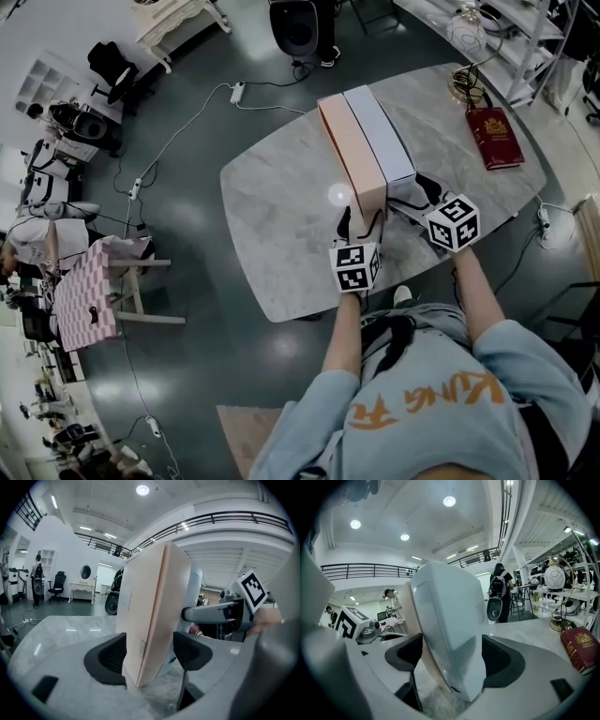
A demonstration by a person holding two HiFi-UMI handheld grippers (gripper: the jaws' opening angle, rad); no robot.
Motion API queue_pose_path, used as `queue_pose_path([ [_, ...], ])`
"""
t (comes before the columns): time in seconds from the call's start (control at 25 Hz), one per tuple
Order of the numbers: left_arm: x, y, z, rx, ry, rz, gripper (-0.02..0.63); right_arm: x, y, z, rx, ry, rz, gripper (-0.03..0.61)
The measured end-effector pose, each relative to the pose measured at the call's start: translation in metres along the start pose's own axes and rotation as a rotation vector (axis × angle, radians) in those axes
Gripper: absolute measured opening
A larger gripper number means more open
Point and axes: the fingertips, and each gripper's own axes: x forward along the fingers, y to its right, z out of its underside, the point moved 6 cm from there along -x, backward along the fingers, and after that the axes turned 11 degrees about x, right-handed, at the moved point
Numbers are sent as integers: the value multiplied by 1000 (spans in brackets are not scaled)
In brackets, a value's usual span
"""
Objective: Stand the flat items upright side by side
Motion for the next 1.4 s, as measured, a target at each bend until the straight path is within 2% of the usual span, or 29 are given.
queue_pose_path([
  [0.12,-13,-5,-5,9,12,23,297,-6,-9,0,4,22,48,396],
  [0.2,-20,-10,-10,3,45,32,264,-10,-15,-1,-2,35,79,393],
  [0.32,-31,-11,-21,26,103,63,253,-19,-25,-2,-8,75,129,378],
  [0.44,-47,-12,-36,86,150,97,180,-28,-40,-8,-8,140,181,323],
  [0.6,-67,-18,-55,118,214,115,110,-37,-65,-13,-24,190,223,243],
  [0.8,-90,-27,-80,154,272,107,15,-52,-97,-20,-34,258,262,162],
  [0.88,-98,-31,-85,189,284,100,14,-52,-111,-21,-41,280,265,138],
  [1.0,-115,-39,-97,282,277,58,14,-51,-138,-30,-56,312,262,122],
  [1.04,-121,-42,-104,287,284,43,14,-51,-146,-36,-60,326,260,112],
  [1.12,-132,-52,-109,259,306,15,14,-45,-161,-41,-68,356,254,85],
  [1.24,-149,-76,-104,212,313,-34,14,-30,-187,-43,-67,404,245,3],
  [1.4,-179,-106,-87,104,287,-120,12,-19,-227,-46,-46,448,205,2],
])
